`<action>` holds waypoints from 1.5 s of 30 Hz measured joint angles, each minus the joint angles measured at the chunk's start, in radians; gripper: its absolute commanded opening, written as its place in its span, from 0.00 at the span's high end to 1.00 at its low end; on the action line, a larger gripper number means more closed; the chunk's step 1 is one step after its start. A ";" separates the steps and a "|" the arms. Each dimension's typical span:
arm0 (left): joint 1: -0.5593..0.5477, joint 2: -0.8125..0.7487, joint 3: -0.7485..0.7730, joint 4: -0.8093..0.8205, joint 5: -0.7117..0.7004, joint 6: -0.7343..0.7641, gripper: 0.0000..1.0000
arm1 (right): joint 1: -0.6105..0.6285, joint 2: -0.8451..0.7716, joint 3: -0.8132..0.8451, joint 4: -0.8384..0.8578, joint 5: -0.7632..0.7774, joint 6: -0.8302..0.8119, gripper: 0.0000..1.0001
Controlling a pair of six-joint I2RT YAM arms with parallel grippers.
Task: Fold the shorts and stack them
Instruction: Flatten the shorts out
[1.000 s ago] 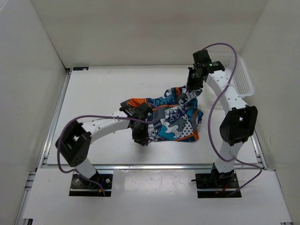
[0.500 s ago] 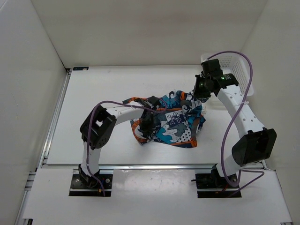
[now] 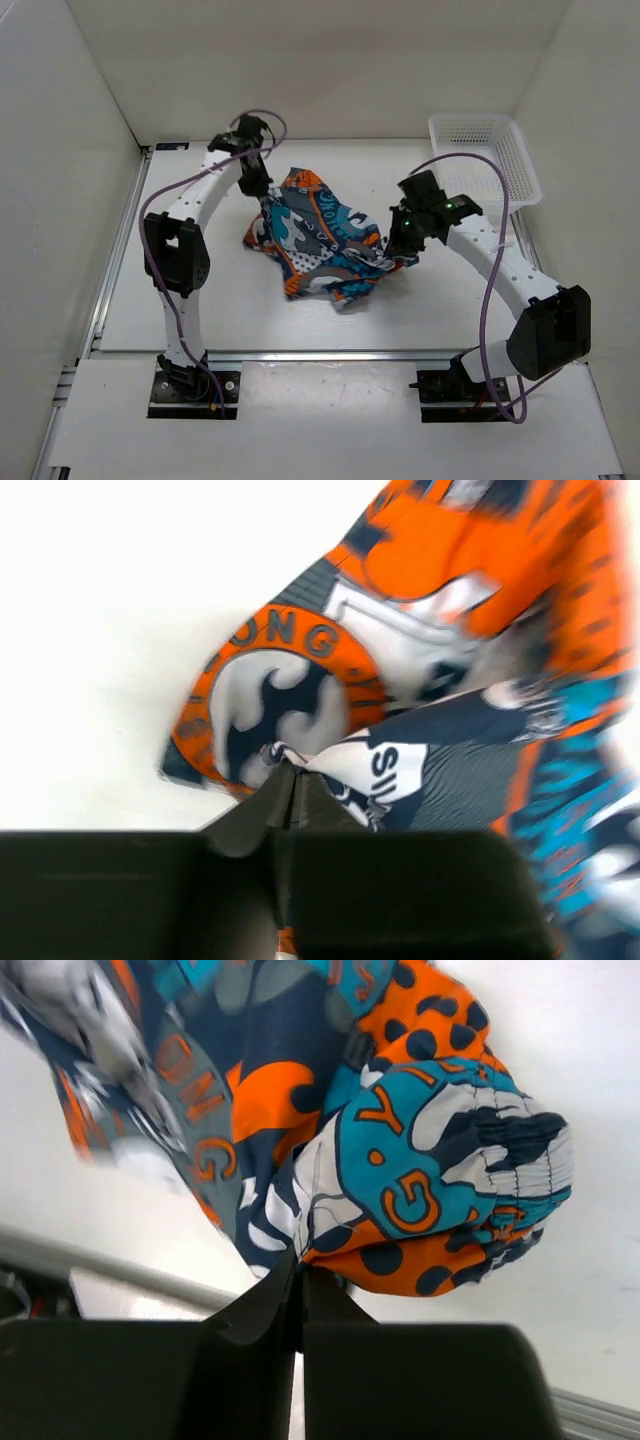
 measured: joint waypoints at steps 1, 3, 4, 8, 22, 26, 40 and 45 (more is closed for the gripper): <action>0.018 0.011 0.073 -0.025 -0.016 0.016 0.73 | 0.039 -0.009 -0.016 0.006 -0.003 0.017 1.00; 0.040 0.021 0.176 -0.061 -0.040 0.048 0.40 | 0.134 -0.029 -0.049 0.029 -0.002 0.058 1.00; 0.045 0.015 0.201 -0.078 -0.053 0.055 0.04 | 0.180 -0.037 -0.062 0.038 0.006 0.077 1.00; 0.043 -0.103 0.044 -0.092 -0.069 0.077 0.00 | 0.283 -0.050 -0.081 0.053 0.050 0.142 1.00; 0.003 -0.855 -0.978 -0.013 0.256 -0.167 0.02 | 0.271 0.051 -0.060 0.064 0.128 0.168 1.00; -0.046 -0.795 -1.067 0.046 0.347 -0.229 0.01 | 0.277 0.059 -0.055 0.071 0.129 0.168 1.00; -0.055 -0.393 -0.948 0.209 0.310 -0.284 0.57 | 0.277 0.030 -0.057 0.074 0.137 0.193 1.00; -0.048 -0.374 -0.883 0.229 0.257 -0.258 0.90 | 0.277 0.003 -0.059 0.071 0.147 0.193 1.00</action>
